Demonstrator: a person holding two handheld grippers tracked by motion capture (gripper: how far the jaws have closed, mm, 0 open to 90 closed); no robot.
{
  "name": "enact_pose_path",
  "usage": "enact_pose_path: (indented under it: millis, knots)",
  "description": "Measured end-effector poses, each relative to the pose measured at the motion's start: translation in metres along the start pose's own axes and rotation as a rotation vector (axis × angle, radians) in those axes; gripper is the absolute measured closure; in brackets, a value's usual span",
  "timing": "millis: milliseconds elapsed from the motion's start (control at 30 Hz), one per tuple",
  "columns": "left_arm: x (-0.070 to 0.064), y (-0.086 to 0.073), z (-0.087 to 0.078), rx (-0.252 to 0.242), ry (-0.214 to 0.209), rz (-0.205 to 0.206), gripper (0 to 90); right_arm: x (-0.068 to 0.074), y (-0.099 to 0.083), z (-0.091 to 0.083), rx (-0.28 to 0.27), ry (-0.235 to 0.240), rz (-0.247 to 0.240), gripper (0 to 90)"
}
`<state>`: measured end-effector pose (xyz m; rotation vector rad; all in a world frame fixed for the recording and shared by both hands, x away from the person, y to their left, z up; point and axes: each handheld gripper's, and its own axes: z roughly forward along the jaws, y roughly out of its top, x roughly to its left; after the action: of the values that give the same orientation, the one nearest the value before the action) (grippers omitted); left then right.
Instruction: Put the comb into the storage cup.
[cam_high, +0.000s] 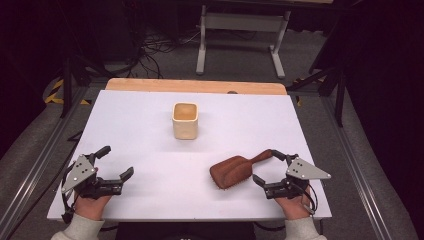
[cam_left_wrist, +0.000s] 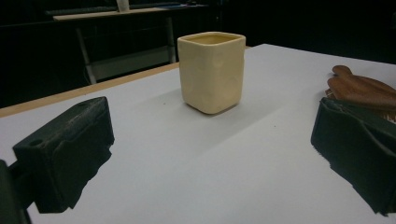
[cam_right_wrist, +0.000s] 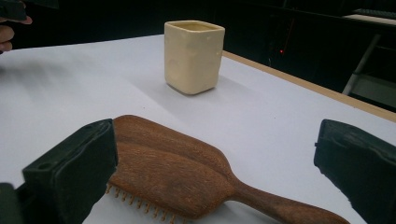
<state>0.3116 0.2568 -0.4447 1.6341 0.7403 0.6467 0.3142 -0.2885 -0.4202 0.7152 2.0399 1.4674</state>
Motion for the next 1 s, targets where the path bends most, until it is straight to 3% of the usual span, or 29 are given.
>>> enact_pose_path:
  millis: [1000]
  knots:
    - [0.0023,-0.0006,-0.0028,0.009,0.005,-0.001,0.3,-0.0002,0.0040,0.0041,0.022,0.023,0.003,2.6]
